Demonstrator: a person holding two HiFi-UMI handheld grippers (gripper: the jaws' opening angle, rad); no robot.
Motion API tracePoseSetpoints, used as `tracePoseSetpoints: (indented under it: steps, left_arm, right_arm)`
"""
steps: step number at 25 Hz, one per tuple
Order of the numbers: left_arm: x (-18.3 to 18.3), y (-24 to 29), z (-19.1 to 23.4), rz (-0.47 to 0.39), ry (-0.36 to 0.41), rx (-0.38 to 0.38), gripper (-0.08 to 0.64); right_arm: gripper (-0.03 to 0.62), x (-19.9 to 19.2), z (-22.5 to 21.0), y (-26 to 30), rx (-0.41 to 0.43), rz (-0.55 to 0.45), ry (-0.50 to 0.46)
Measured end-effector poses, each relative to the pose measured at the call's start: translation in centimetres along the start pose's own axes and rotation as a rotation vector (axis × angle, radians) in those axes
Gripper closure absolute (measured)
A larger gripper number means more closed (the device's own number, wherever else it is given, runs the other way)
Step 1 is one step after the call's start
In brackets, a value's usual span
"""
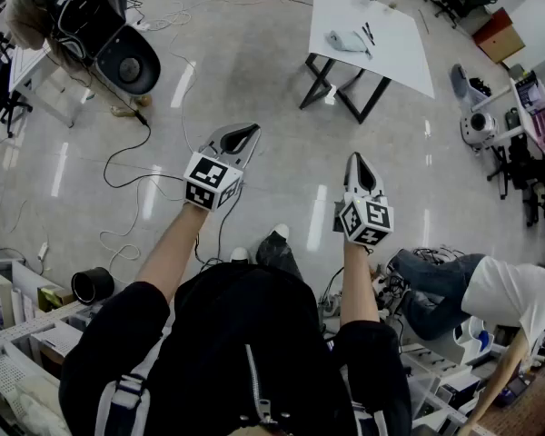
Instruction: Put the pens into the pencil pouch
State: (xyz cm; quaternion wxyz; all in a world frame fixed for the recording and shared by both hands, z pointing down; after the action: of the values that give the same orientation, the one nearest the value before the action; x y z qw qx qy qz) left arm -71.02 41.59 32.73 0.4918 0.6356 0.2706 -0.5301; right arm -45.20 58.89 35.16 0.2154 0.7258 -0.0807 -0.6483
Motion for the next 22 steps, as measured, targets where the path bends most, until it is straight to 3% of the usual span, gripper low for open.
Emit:
tracePoseSetpoints:
  steps: [8, 12, 13, 15, 16, 19, 22]
  left_arm:
    - [-0.3, 0.1, 0.8, -0.014, 0.008, -0.007, 0.529]
    - [-1.0, 0.4, 0.6, -0.017, -0.001, -0.024, 0.528]
    - [-1.1, 0.5, 0.6, -0.013, -0.007, -0.03, 0.514]
    - [-1.3, 0.8, 0.7, -0.006, -0.016, -0.045, 0.385]
    - [-1.4, 0.9, 0.8, -0.004, -0.018, -0.053, 0.357]
    - [-1.7, 1.2, 0.9, -0.003, -0.016, -0.063, 0.33]
    - [-1.5, 2.0, 1.2, -0.004, -0.015, -0.06, 0.33]
  right_arm:
    - [0.583, -0.3, 0.1, 0.1, -0.024, -0.006, 0.027]
    - [0.547, -1.2, -0.7, -0.1, -0.024, 0.001, 0.047]
    - [0.53, -1.4, -0.8, -0.1, -0.025, 0.005, 0.05]
    - [0.503, -1.6, -0.9, 0.0, -0.03, 0.008, 0.053]
    - [0.475, -1.7, -1.0, 0.1, -0.035, 0.008, 0.052]
    - [0.409, -2.0, -1.0, 0.3, -0.056, 0.012, 0.045]
    - [0.386, -1.9, -1.5, 0.7, -0.084, 0.014, 0.039]
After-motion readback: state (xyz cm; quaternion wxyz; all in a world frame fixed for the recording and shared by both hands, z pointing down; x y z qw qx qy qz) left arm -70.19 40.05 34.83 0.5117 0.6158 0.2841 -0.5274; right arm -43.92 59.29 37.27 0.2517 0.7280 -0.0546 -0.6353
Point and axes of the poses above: the fingertips, and each gripper's own axes: y forward along the fingers, z to its left, x out of its top, the point moved 9 cm from there along -y, backward along the fingers, and after that the axes turned 14 degrees about z, right-handed, at the moved point
